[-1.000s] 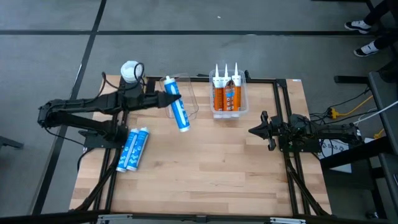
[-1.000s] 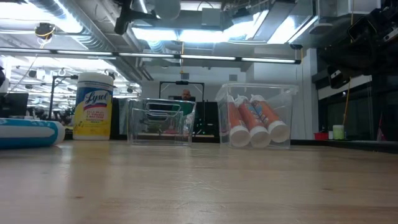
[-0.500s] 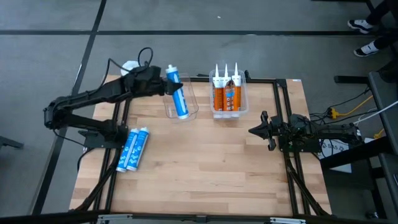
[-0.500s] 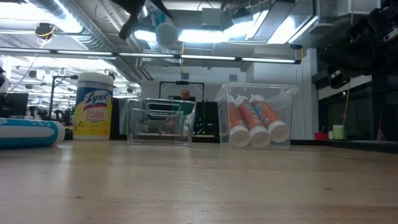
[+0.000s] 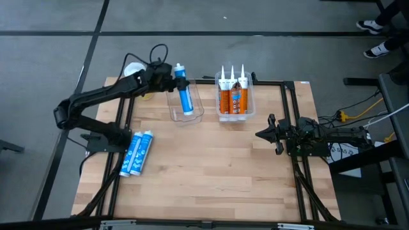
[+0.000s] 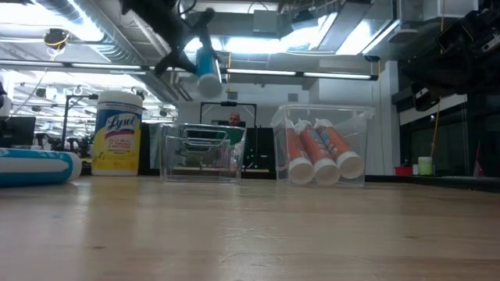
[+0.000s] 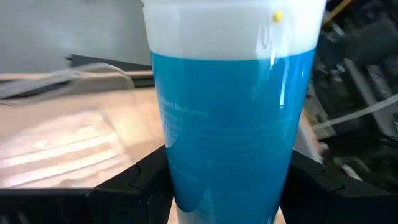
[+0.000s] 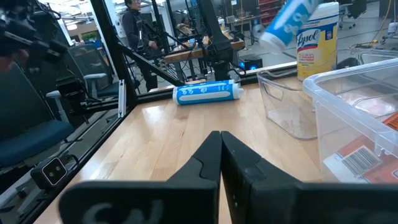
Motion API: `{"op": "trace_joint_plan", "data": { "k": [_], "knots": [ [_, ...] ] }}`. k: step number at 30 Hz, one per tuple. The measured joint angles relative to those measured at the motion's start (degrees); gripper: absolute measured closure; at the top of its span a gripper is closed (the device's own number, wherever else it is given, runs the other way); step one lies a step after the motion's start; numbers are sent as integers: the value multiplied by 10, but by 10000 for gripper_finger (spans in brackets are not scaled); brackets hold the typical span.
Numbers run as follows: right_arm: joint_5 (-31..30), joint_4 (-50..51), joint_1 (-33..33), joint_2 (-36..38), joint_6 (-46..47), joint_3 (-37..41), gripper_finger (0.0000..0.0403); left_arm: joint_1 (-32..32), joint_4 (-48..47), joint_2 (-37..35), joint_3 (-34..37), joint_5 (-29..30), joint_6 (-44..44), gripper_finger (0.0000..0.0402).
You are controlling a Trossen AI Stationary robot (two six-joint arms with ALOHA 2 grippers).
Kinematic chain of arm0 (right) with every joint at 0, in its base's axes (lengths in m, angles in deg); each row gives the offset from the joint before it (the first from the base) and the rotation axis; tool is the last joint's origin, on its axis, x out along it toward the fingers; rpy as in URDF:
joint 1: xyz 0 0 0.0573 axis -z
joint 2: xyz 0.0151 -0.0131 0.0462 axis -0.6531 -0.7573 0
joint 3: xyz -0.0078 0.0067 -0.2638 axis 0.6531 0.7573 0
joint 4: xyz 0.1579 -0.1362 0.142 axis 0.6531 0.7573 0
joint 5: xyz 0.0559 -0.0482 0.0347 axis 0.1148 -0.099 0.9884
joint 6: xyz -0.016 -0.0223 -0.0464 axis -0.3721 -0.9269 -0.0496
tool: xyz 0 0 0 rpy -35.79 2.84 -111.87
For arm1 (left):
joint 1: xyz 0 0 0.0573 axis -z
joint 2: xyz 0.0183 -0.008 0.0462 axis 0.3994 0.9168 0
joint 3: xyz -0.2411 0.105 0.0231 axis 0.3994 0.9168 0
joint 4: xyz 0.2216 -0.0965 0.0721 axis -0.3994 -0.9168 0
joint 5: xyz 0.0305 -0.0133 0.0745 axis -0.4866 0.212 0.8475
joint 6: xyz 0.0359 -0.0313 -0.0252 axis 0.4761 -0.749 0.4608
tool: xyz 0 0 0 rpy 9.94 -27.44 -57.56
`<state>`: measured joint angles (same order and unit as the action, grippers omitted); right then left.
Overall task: Pick & place silicon tubes, Sealant and Lysol wipes
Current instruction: Put the left blue sealant into the left transparent bin
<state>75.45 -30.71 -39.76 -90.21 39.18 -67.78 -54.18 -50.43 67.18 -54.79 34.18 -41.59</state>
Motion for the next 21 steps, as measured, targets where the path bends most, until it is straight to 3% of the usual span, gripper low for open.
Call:
{"op": "trace_joint_plan", "data": {
  "k": [10,21],
  "knots": [
    [0,0,0,0,0,0,391,-54,-2,48,0,4,24,184],
    [0,0,0,0,0,0,391,-58,-61,104,0,35,26,184]
  ]
}}
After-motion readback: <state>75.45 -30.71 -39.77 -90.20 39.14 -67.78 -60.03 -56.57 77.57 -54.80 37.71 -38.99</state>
